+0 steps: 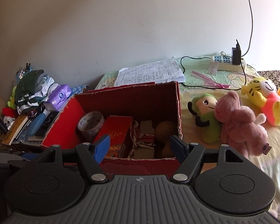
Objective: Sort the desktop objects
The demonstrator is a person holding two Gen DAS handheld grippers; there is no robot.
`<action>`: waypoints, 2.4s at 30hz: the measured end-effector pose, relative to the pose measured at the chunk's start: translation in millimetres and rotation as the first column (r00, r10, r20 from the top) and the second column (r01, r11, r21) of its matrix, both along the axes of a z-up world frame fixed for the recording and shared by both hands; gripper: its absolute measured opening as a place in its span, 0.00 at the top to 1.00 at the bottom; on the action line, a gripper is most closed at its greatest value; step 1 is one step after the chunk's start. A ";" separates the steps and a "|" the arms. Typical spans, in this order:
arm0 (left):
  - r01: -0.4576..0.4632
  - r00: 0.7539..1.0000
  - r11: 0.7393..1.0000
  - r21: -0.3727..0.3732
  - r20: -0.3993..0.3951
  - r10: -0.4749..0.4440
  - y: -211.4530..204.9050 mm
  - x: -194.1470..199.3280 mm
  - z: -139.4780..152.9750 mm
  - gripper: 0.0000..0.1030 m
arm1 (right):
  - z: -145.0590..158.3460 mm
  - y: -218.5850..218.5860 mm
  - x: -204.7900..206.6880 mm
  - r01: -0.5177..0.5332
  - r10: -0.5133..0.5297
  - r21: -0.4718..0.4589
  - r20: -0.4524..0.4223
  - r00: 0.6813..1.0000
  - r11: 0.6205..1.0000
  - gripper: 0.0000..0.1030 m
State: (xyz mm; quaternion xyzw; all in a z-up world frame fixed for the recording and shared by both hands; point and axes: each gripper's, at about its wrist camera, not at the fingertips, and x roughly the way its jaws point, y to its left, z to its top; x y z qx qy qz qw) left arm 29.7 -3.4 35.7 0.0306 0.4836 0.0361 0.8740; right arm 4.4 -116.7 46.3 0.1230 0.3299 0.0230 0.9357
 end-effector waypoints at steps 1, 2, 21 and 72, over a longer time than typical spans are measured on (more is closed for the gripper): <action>-0.013 1.000 1.000 0.000 -0.009 0.013 2.2 0.9 0.1 0.01 | 0.5 0.3 -0.3 0.000 0.000 0.000 0.000 1.000 1.000 0.29; -0.023 1.000 1.000 -0.003 -0.017 0.022 5.0 2.3 0.7 0.01 | 0.9 0.4 -0.2 0.000 0.000 -0.002 0.002 1.000 1.000 0.29; 0.066 0.998 0.998 0.021 -0.014 -0.066 26.4 49.0 14.5 0.01 | 15.0 18.6 31.4 0.134 -0.134 -0.013 -0.030 0.991 0.991 0.28; 0.172 0.981 0.978 -0.116 -0.072 -0.181 28.3 92.7 -45.9 0.01 | -29.2 17.3 86.3 0.190 -0.198 -0.057 -0.272 0.942 0.980 0.28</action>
